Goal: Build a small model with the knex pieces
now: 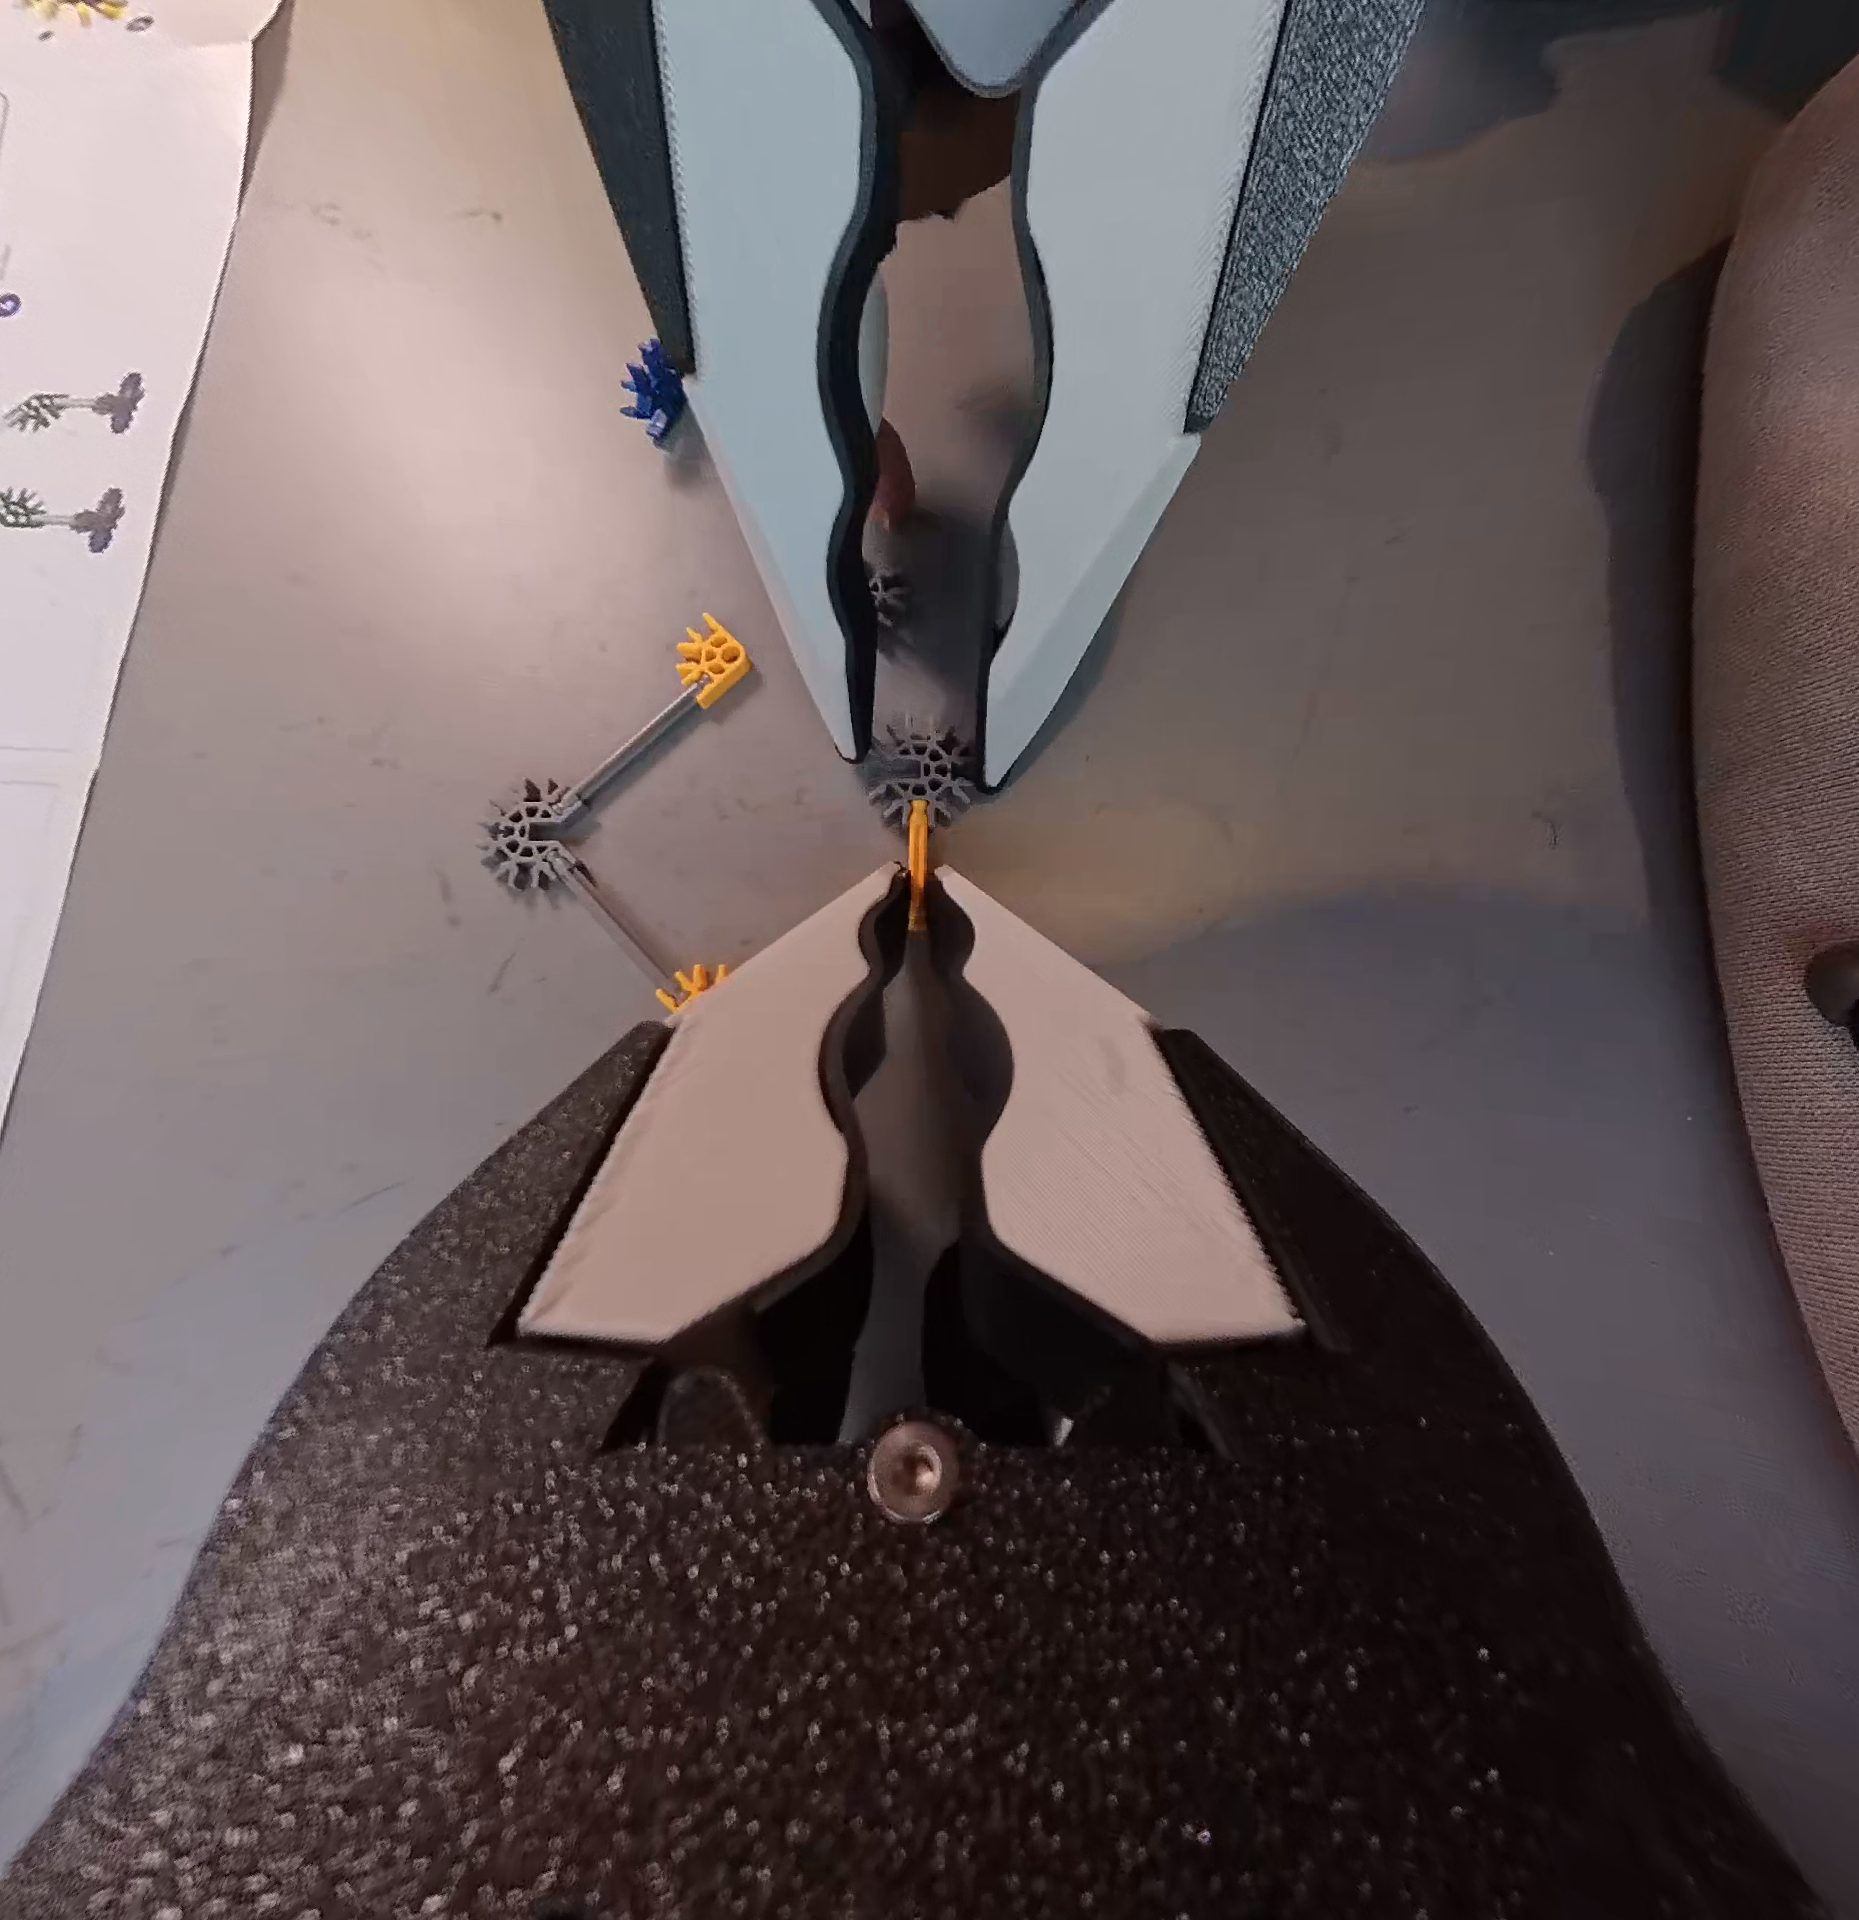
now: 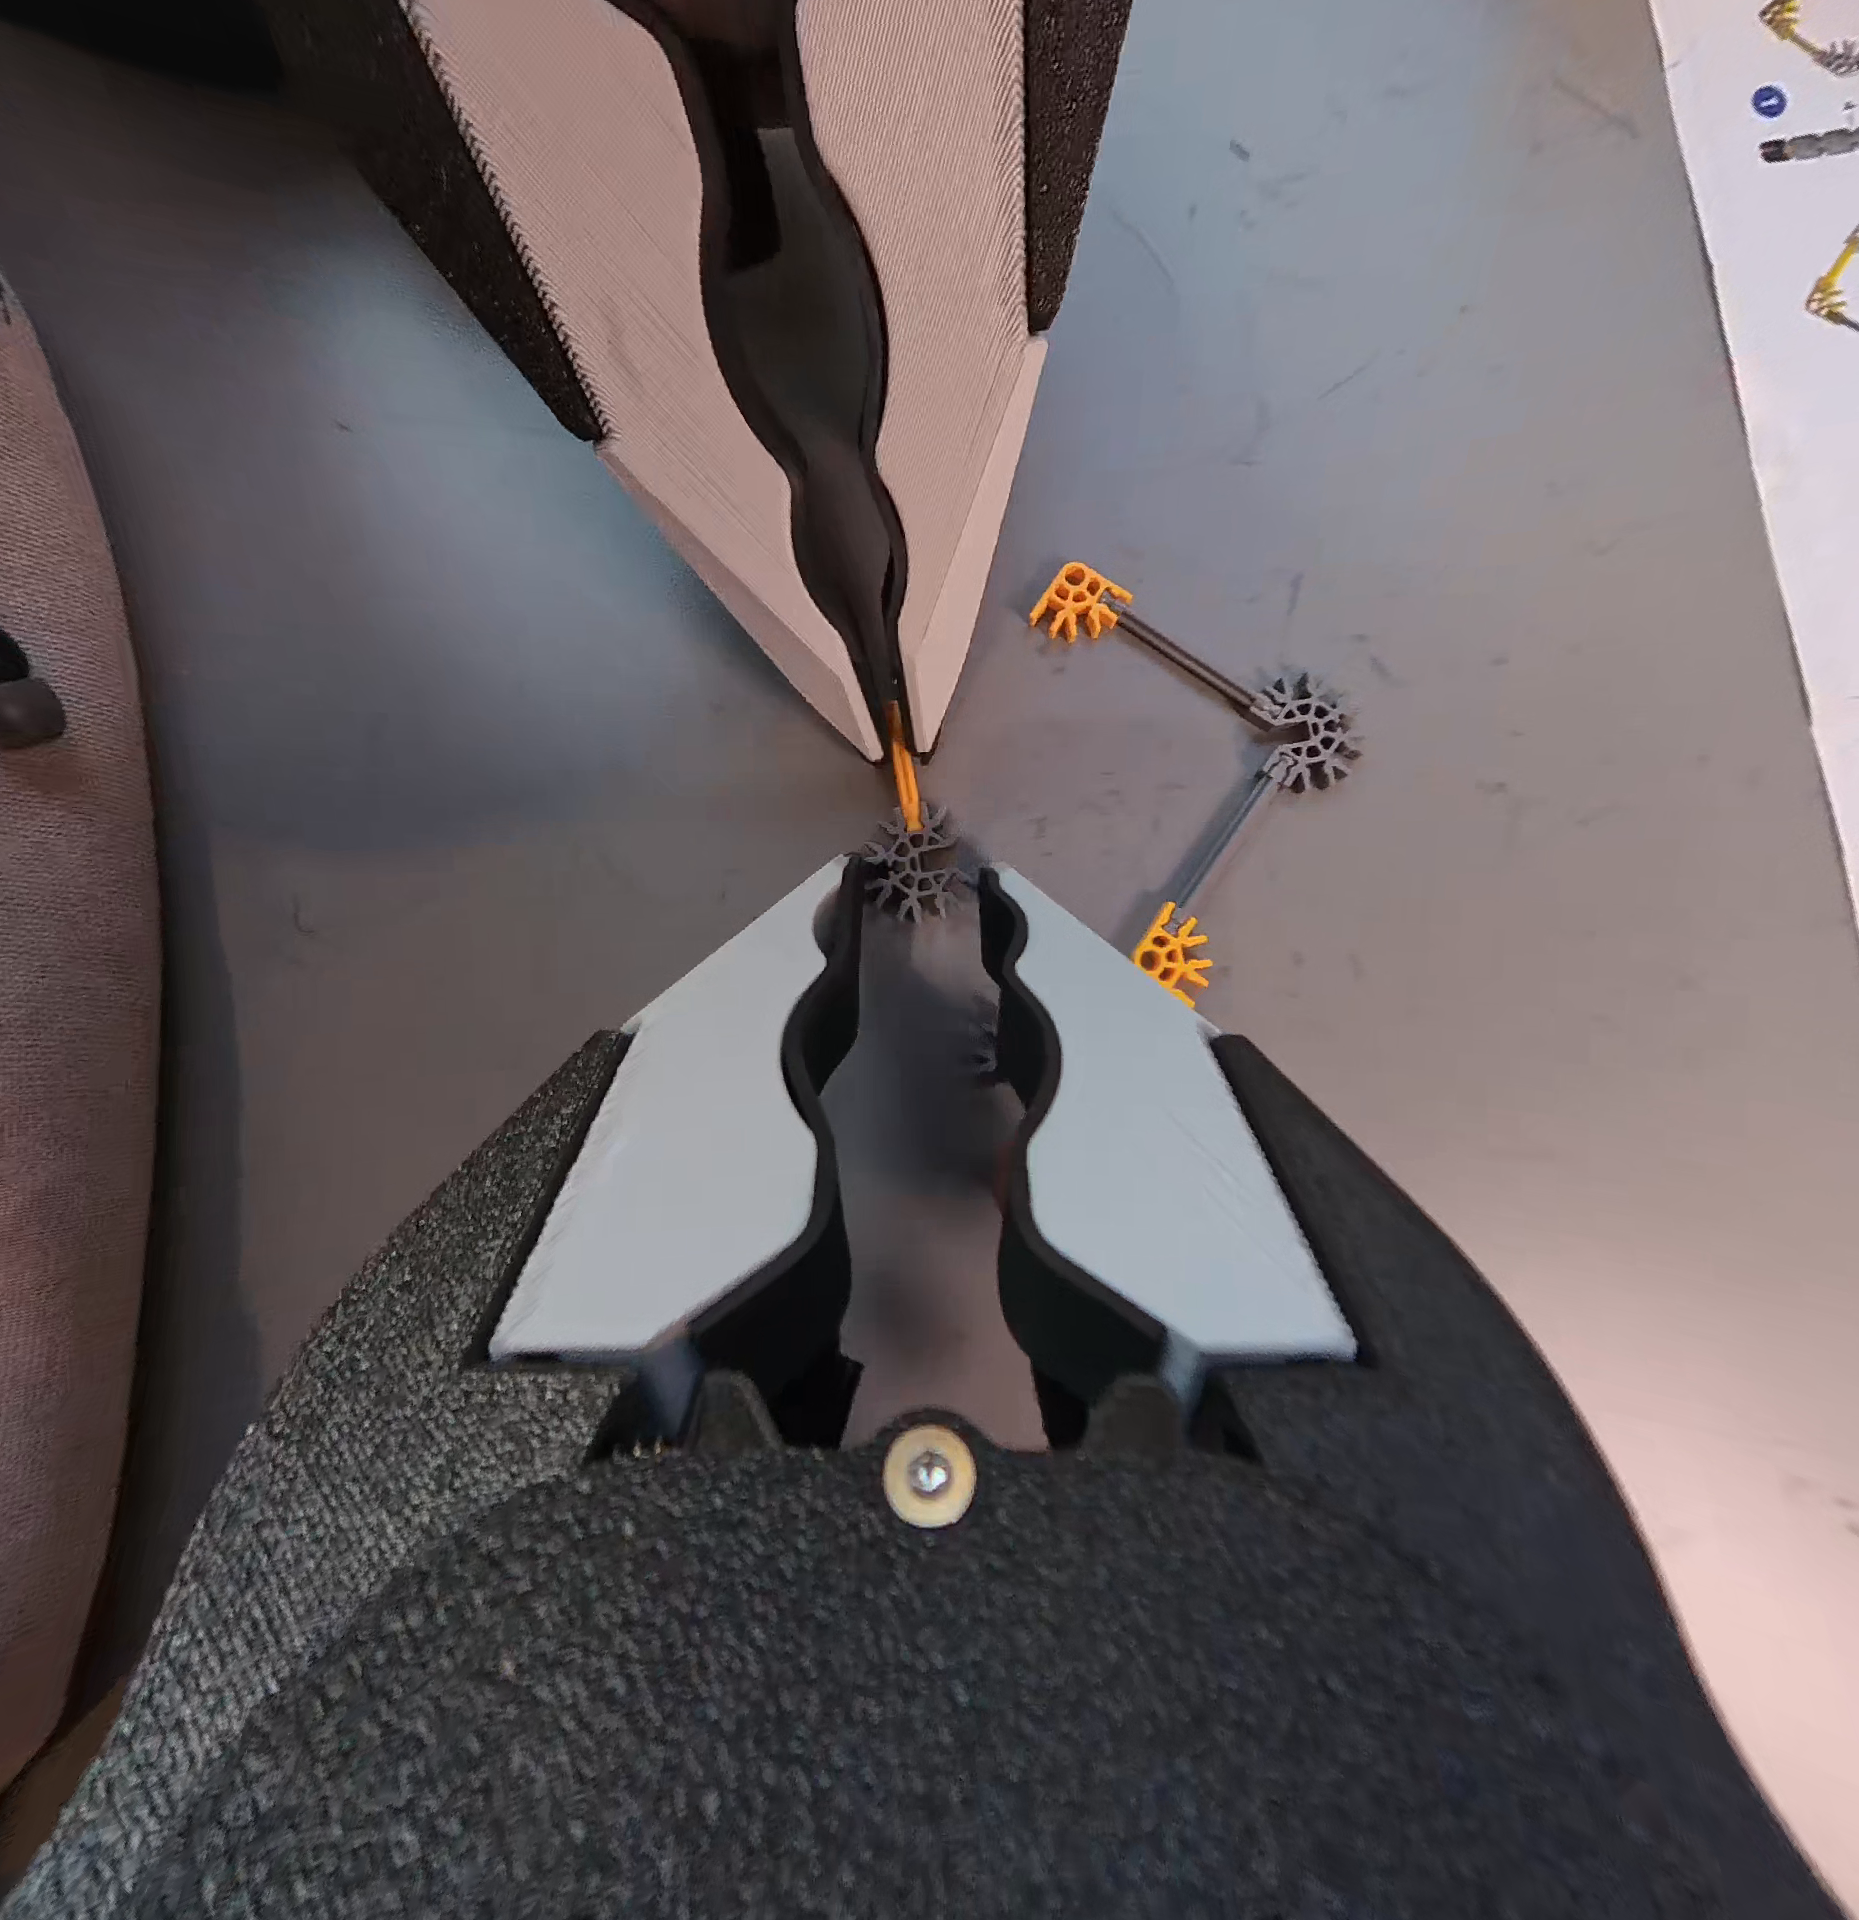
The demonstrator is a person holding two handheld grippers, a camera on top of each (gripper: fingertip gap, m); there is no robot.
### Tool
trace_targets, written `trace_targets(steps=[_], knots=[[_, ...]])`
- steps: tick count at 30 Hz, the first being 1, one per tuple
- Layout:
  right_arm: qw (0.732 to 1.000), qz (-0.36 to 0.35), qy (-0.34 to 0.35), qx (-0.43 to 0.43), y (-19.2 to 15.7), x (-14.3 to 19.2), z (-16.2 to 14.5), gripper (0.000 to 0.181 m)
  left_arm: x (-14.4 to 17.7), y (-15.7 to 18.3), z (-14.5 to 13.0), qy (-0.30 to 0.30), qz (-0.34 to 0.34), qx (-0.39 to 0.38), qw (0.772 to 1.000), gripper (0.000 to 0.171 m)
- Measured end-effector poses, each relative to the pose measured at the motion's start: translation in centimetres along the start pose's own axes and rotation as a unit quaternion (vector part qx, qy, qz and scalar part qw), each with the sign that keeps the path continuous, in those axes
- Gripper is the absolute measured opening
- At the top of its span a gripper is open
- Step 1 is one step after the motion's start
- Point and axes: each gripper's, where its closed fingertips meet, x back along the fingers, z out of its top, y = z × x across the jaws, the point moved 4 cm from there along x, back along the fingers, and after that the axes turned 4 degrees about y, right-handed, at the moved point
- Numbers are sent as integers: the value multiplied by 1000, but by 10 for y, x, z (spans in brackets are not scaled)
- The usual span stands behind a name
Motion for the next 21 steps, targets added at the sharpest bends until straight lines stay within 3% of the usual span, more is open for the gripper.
trace_targets(steps=[5,9,11,14,16,18,21], knots=[[1000,-23,13,6,2,2,0,20,4,-5,4,35,6,-10,999,3],[995,-62,71,17,9,17,9,20,14,-18,15,101,8,70,992,16],[990,-95,103,31,13,28,16,20,23,-25,26,160,-18,141,977,26],[975,-154,151,62,18,42,30,20,37,-31,42,249,-89,265,927,27],[965,-181,174,80,17,48,40,20,38,-35,47,276,-105,313,903,27],[957,-204,182,94,17,51,45,20,36,-37,47,278,-95,318,901,12],[953,-221,178,104,17,52,46,16,37,-37,51,289,-81,314,901,3]])
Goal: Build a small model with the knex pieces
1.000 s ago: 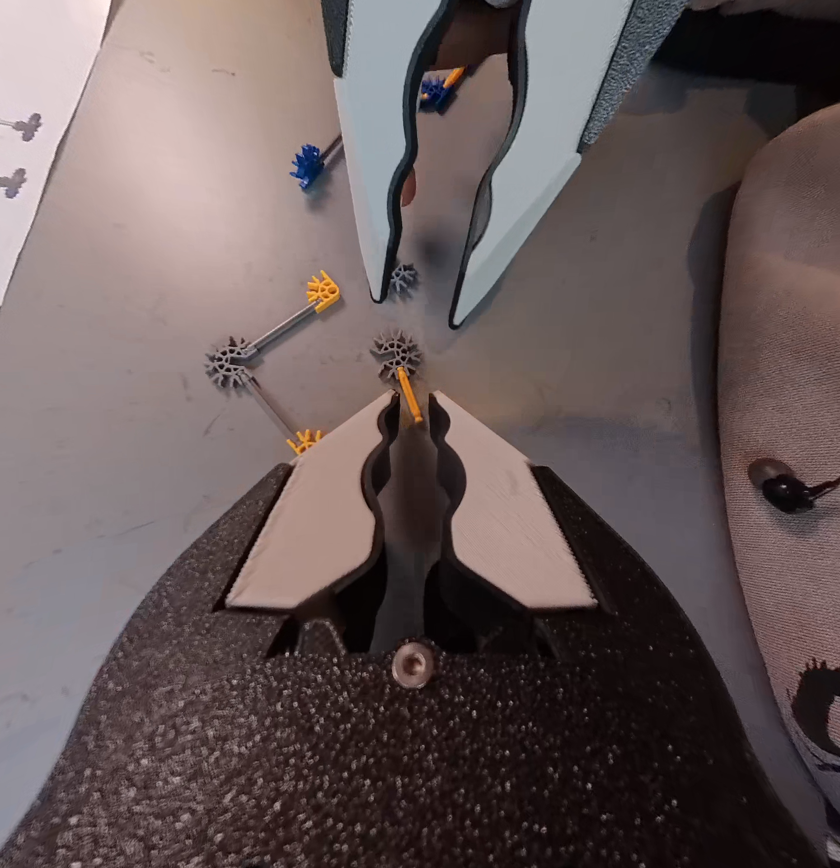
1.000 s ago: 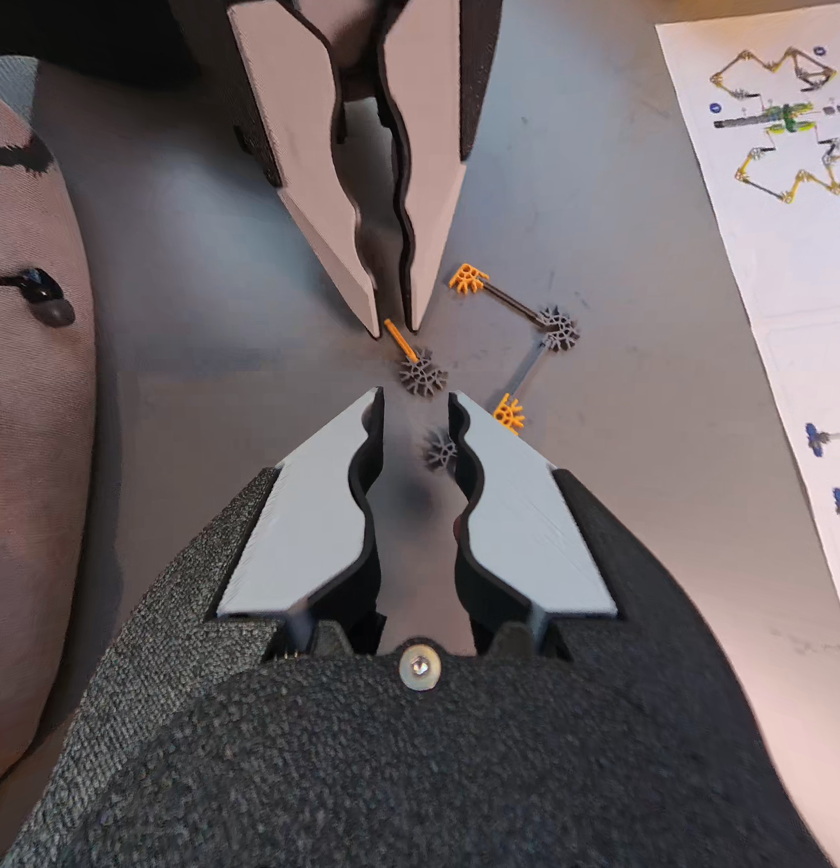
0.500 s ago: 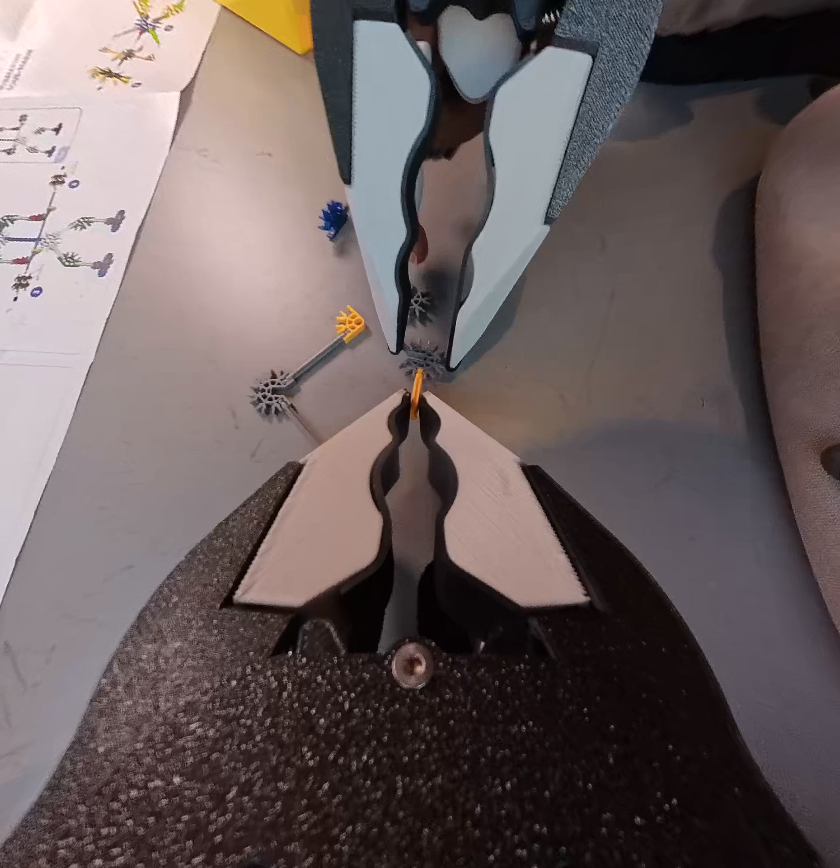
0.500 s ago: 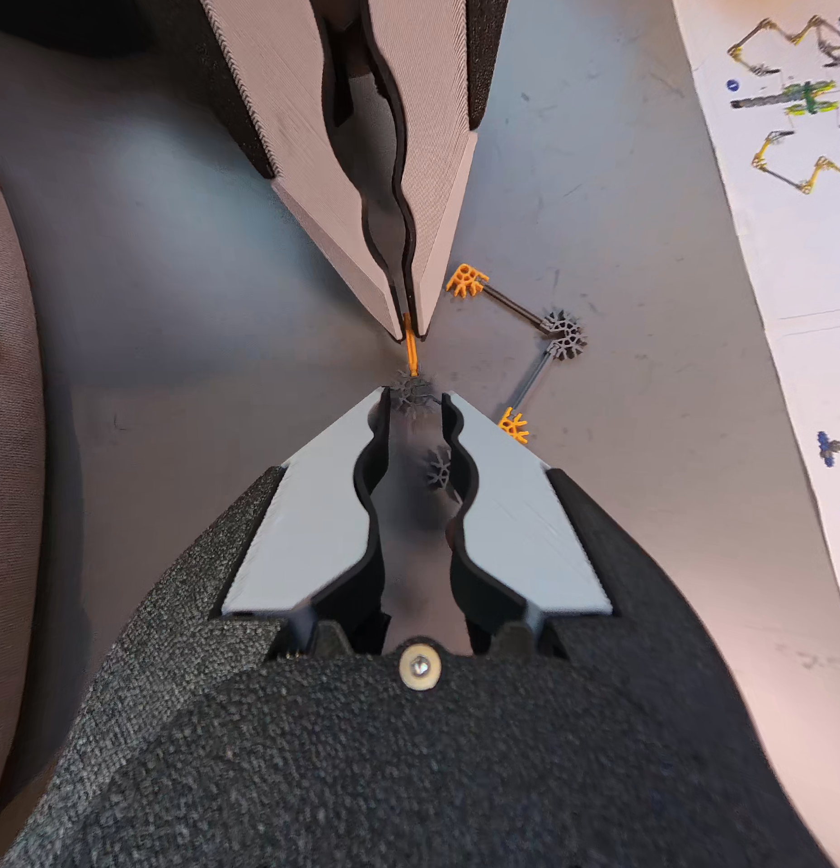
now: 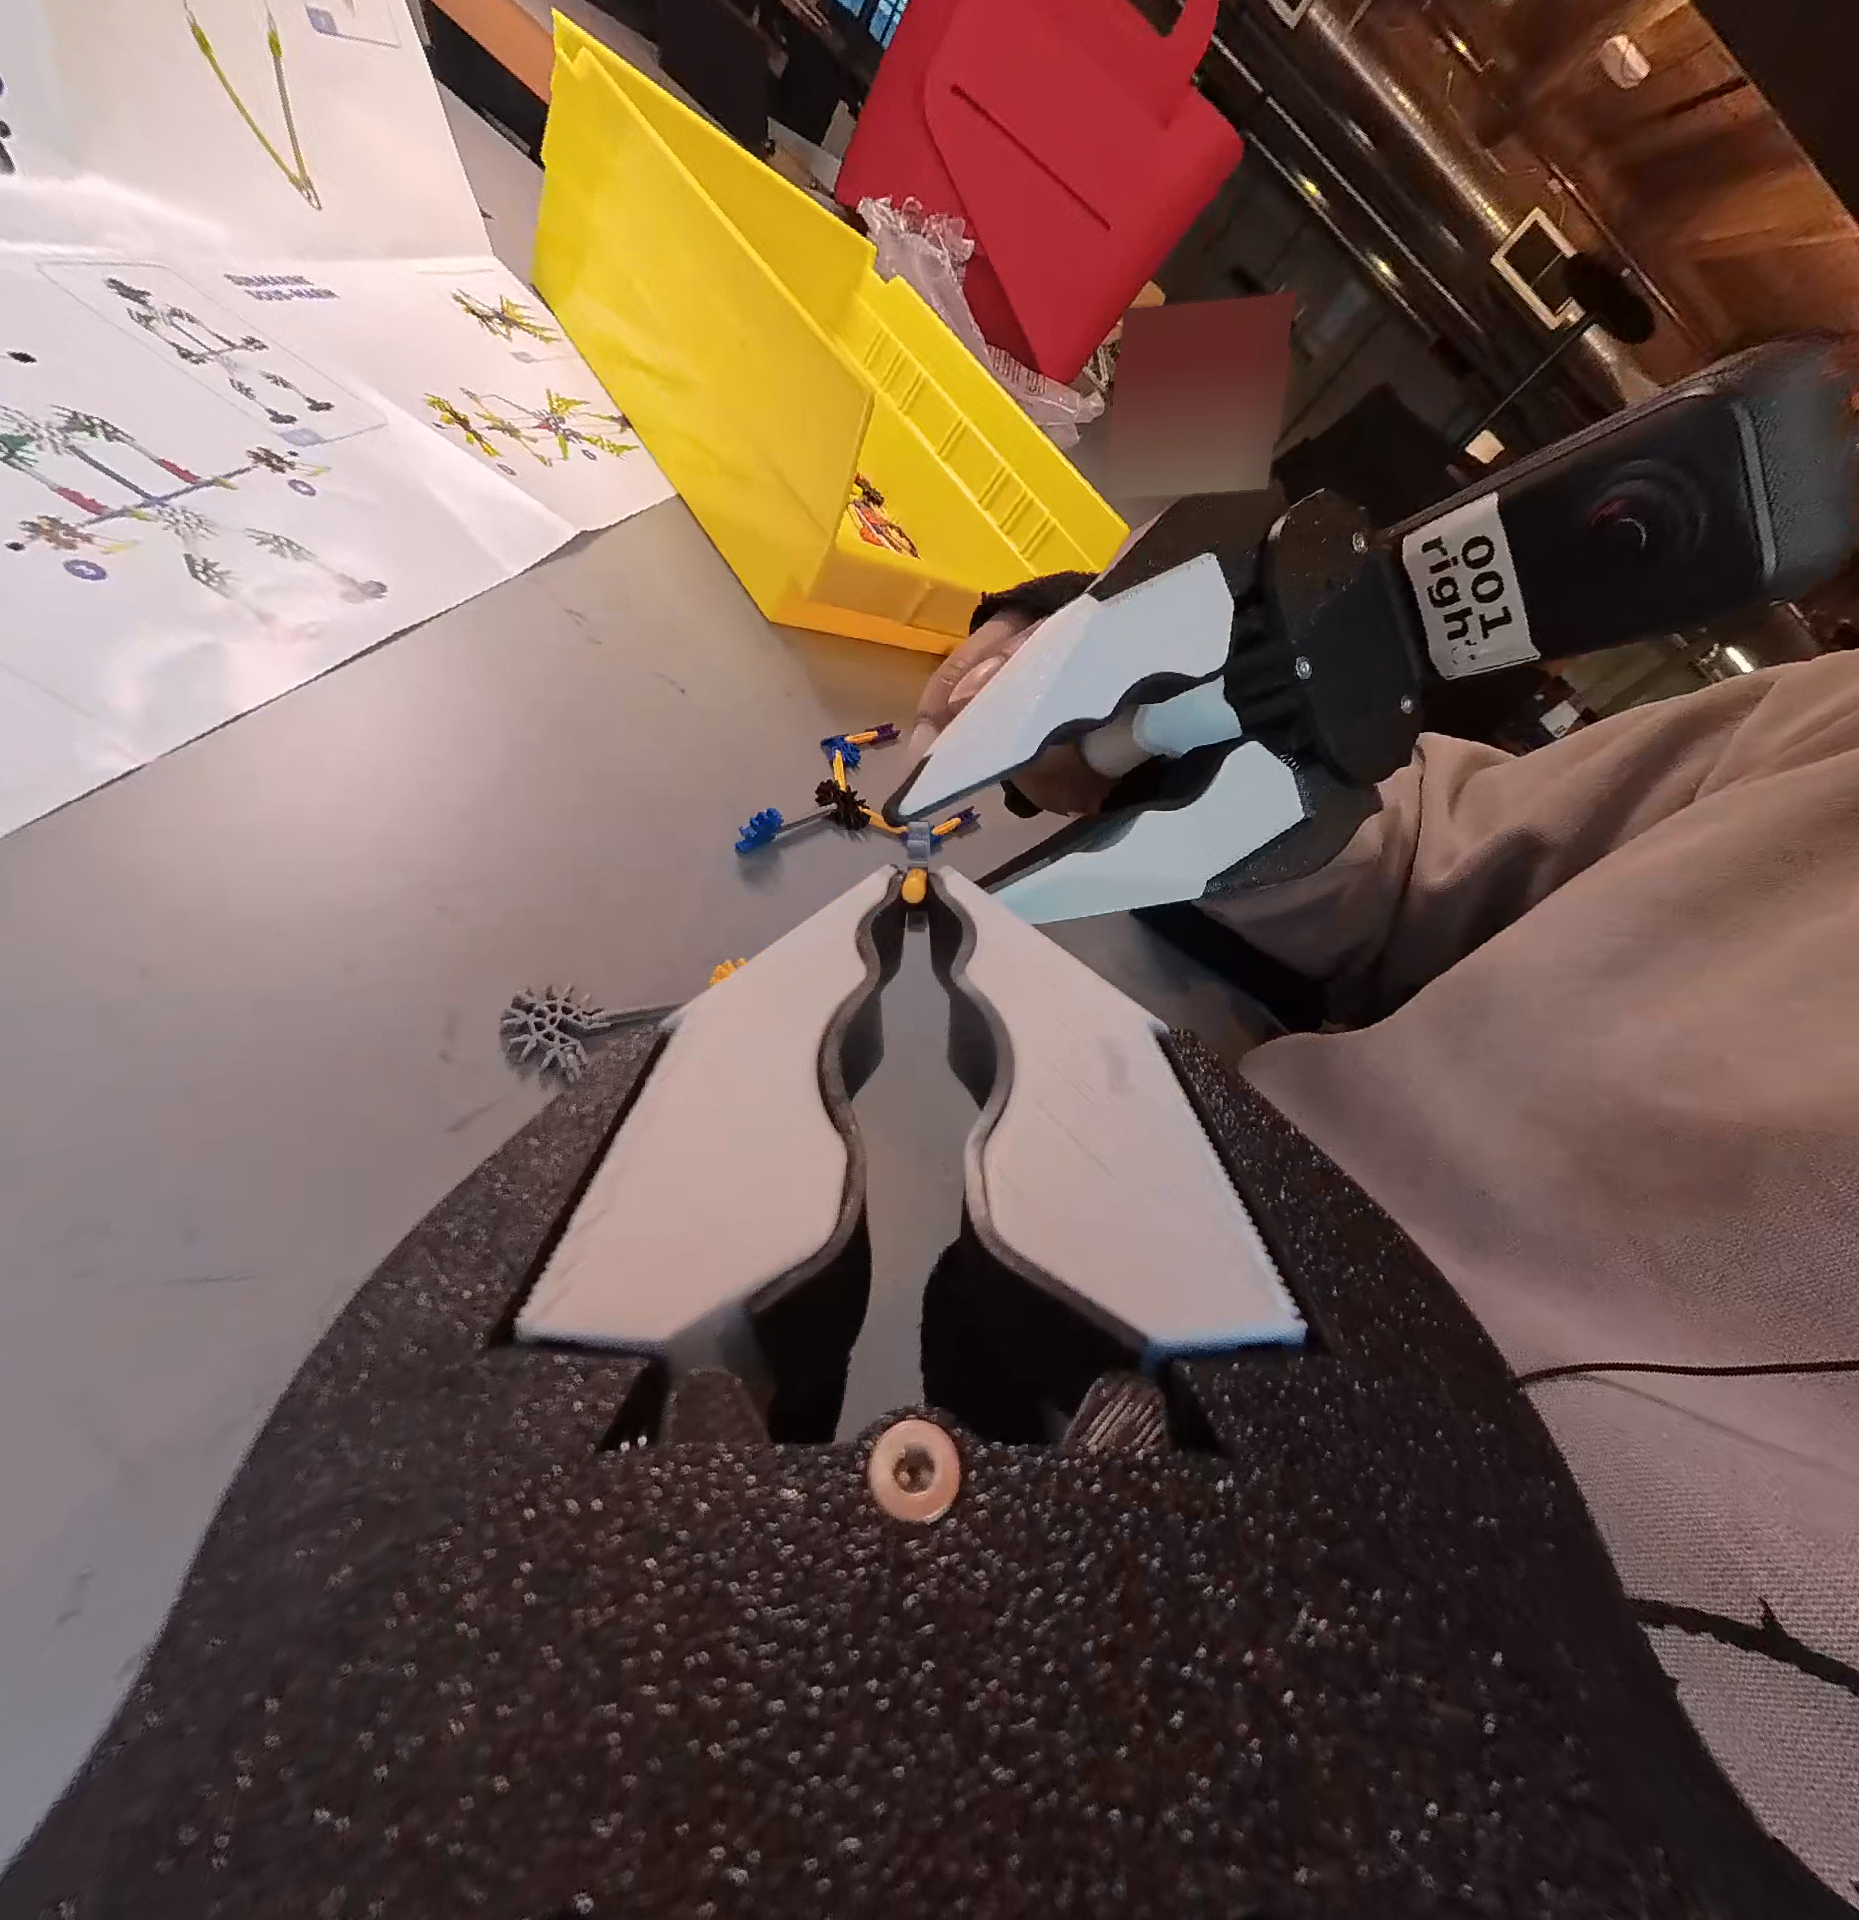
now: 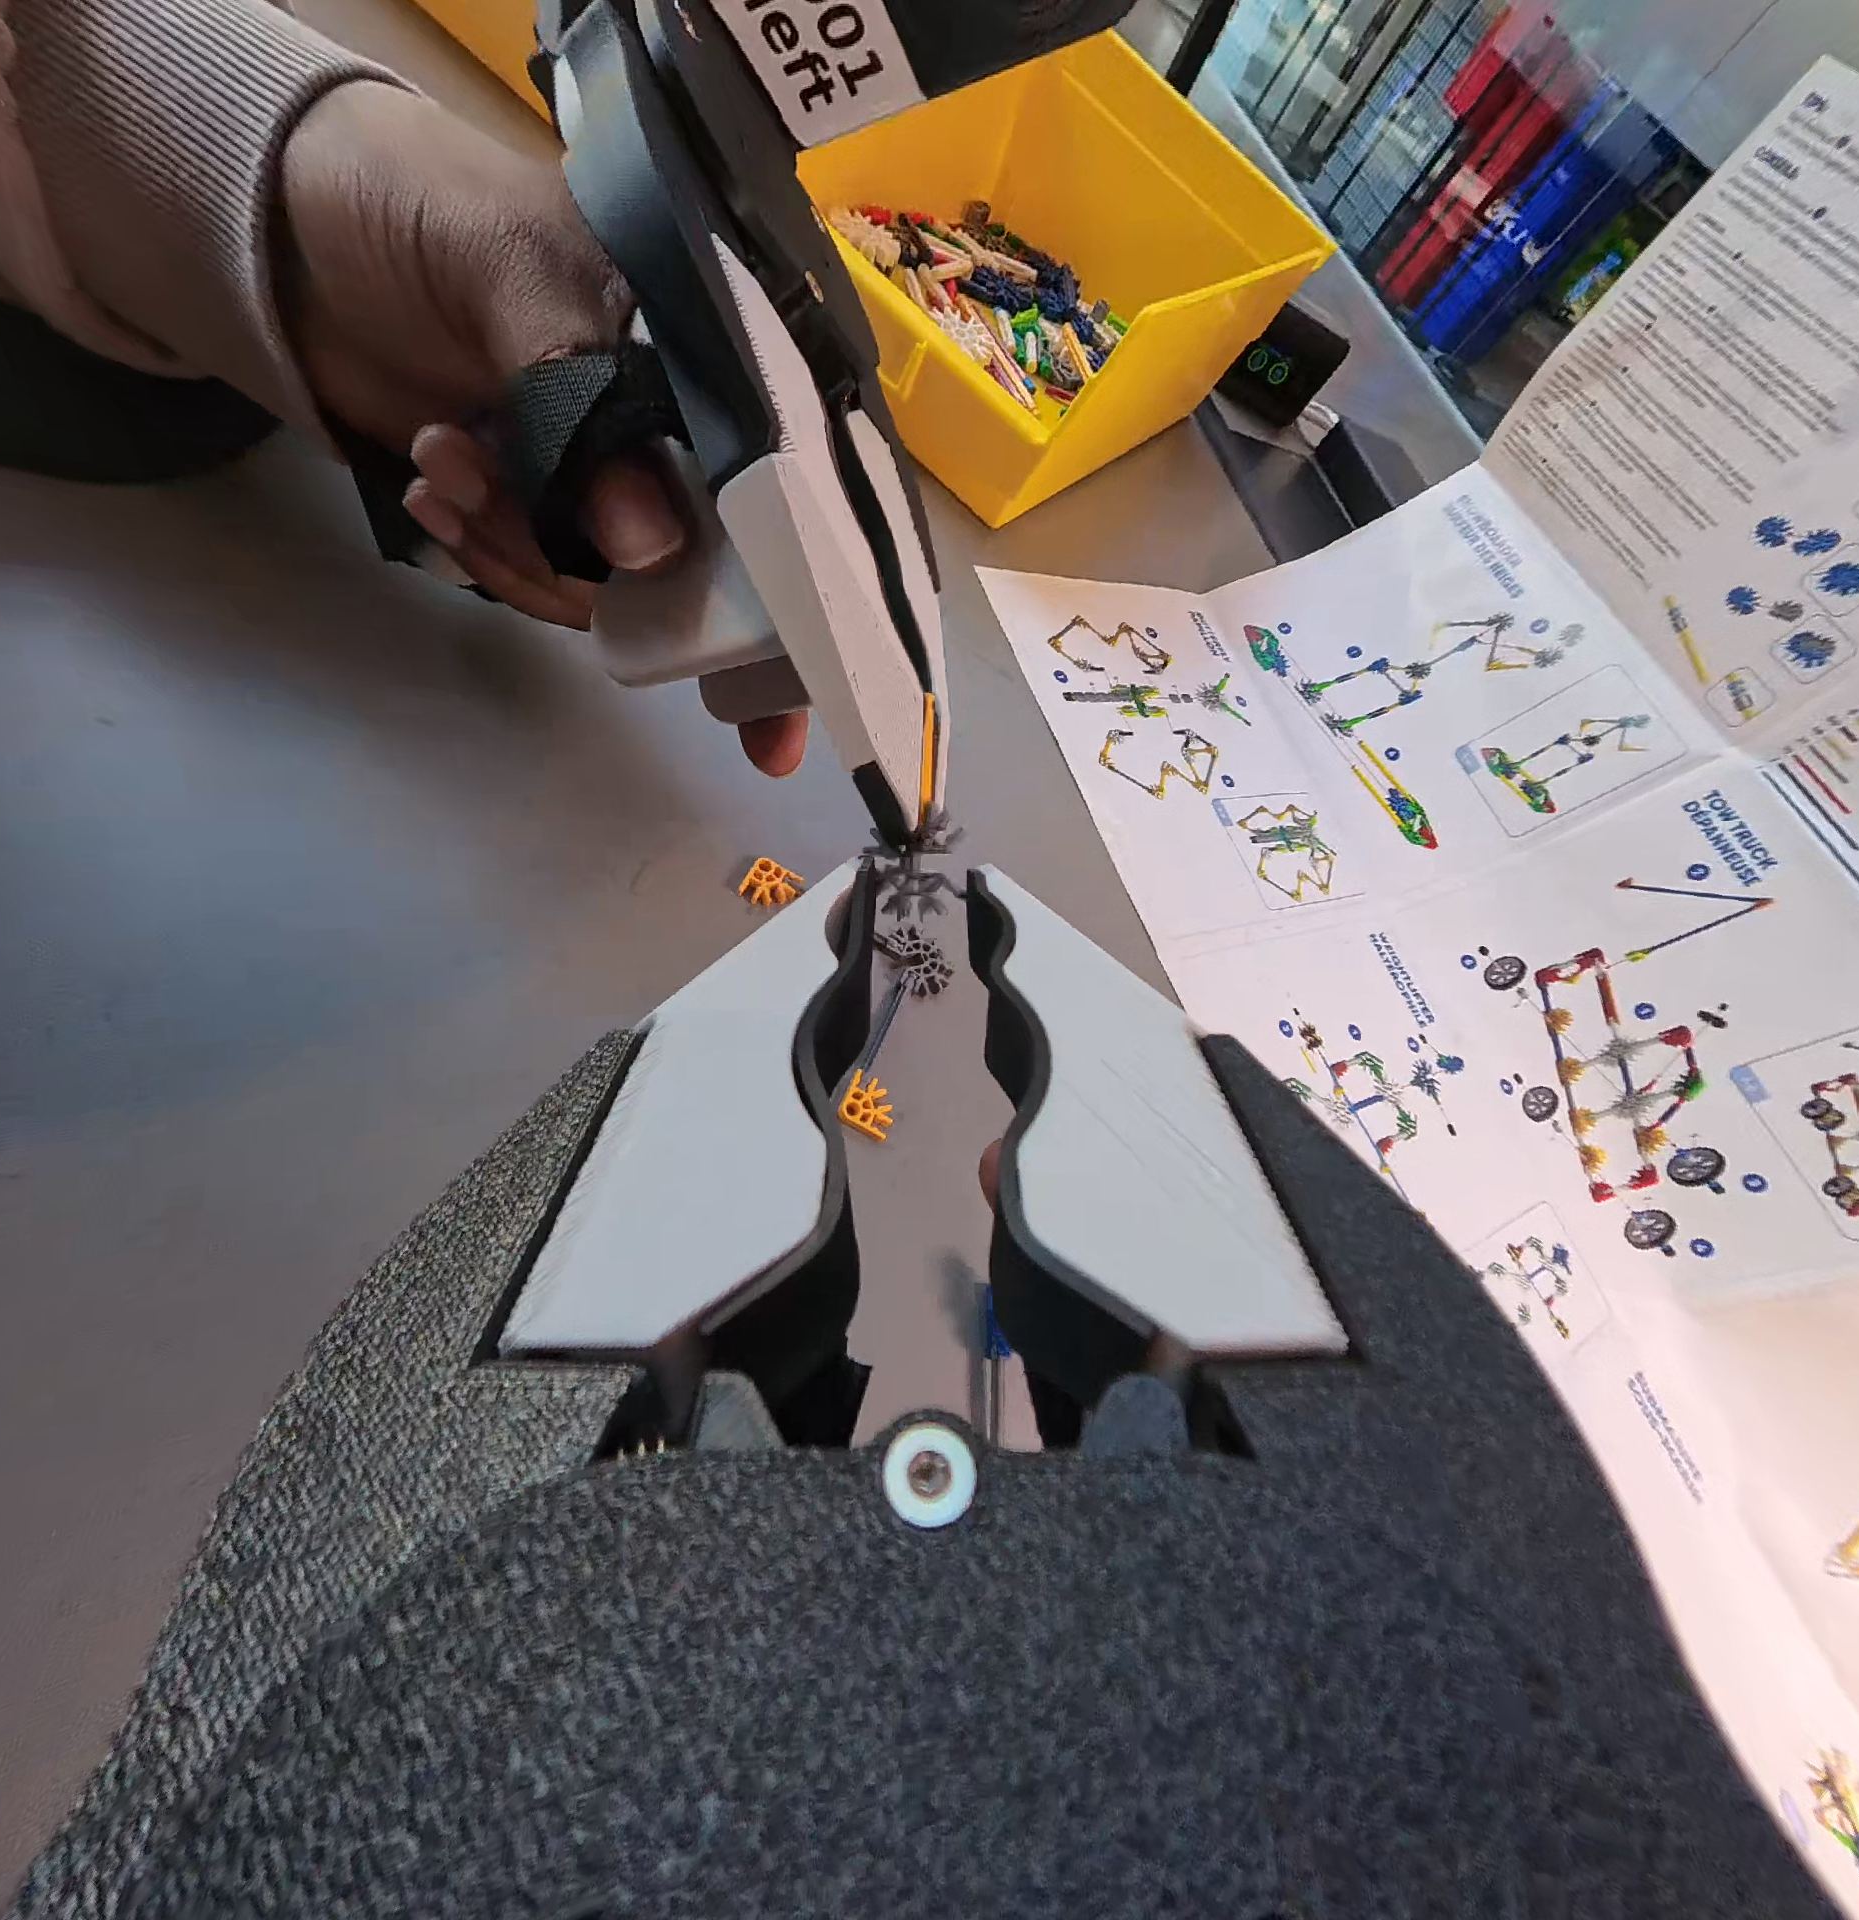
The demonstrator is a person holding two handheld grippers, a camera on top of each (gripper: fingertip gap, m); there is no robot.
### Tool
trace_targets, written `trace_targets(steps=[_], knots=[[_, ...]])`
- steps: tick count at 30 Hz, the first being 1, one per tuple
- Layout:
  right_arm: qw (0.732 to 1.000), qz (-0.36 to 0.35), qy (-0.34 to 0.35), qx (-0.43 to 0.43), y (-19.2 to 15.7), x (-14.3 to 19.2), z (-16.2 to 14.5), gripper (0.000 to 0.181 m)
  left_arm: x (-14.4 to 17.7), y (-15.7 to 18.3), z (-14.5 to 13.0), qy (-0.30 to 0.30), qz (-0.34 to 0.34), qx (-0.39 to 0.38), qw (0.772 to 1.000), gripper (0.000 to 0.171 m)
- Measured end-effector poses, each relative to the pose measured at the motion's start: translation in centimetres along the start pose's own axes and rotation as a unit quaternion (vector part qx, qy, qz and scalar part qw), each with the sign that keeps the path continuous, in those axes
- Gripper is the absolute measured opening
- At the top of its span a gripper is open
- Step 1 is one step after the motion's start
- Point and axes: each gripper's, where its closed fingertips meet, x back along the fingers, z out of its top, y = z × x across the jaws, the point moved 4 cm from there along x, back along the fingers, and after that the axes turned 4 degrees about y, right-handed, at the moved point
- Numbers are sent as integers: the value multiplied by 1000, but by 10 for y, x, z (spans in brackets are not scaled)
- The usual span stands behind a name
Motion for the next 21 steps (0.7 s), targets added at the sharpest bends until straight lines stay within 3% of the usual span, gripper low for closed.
trace_targets(steps=[4,9,16,21], knots=[[999,35,-5,-32,0,2,-3,25,2,-1,-1,-9,1,-7,1000,3],[971,163,-127,-120,-4,18,-50,26,6,-9,-13,-63,21,-35,997,3],[958,176,-203,-100,-20,8,-74,32,1,-14,-30,-117,41,-45,991,3],[956,182,-199,-117,-23,5,-72,21,-2,-15,-38,-140,44,-33,989,3]])
